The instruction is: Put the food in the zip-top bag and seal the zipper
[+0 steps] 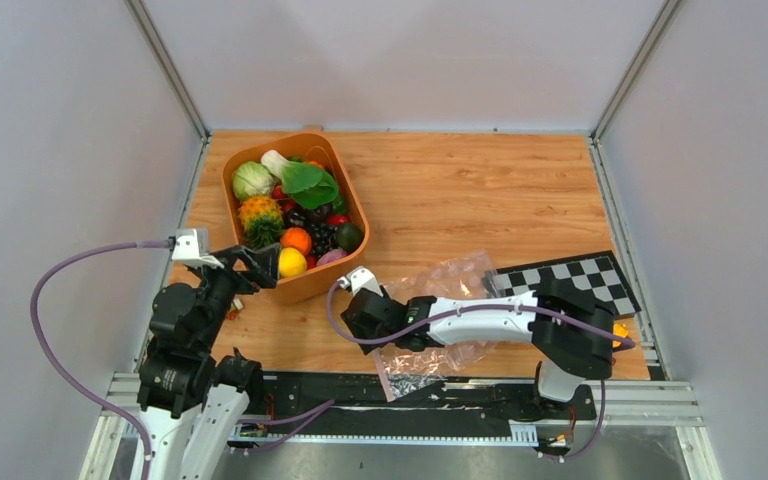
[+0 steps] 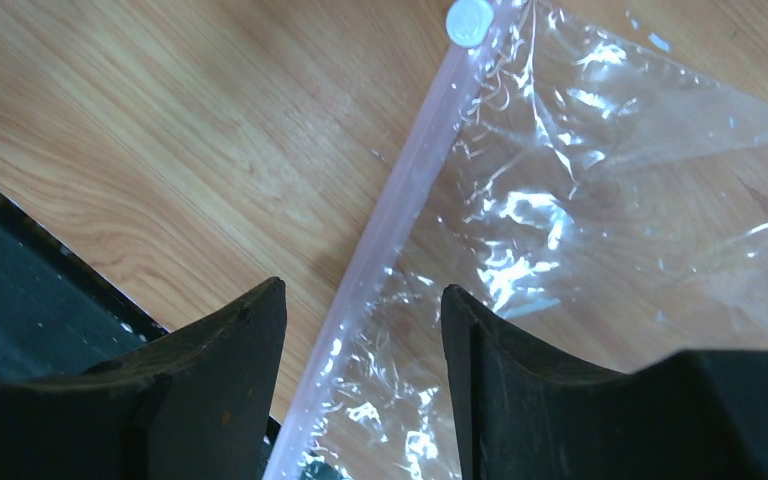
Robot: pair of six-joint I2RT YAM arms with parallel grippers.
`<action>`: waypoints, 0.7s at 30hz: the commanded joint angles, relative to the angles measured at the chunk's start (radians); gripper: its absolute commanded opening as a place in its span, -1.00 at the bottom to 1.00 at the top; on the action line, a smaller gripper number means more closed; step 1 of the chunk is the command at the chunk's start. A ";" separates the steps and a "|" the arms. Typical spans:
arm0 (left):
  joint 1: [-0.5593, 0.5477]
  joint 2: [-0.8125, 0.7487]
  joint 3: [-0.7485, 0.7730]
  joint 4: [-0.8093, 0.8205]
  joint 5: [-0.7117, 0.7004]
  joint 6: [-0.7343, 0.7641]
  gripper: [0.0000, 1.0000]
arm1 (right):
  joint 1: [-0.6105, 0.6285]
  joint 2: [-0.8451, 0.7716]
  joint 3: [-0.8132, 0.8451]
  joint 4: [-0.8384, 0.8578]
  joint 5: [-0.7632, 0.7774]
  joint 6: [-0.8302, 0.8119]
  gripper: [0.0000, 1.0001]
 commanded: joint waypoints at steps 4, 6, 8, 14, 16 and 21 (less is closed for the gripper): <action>0.004 -0.018 0.000 0.002 0.011 -0.001 1.00 | 0.005 0.064 0.068 0.079 0.079 0.055 0.07; 0.005 -0.019 -0.002 0.002 0.017 -0.003 1.00 | 0.005 0.087 0.074 0.084 0.103 0.056 0.05; 0.004 -0.020 0.000 -0.003 0.021 -0.003 1.00 | 0.001 0.105 0.083 0.075 0.128 0.055 -0.01; 0.004 -0.017 -0.007 -0.004 0.033 -0.006 1.00 | -0.010 0.132 0.091 0.061 0.138 0.063 -0.22; 0.004 -0.012 -0.008 -0.004 0.040 -0.007 1.00 | -0.009 0.129 0.077 0.067 0.135 0.068 -0.32; 0.004 0.003 -0.016 0.007 0.074 -0.010 1.00 | -0.015 0.106 0.033 0.104 0.108 0.080 -0.68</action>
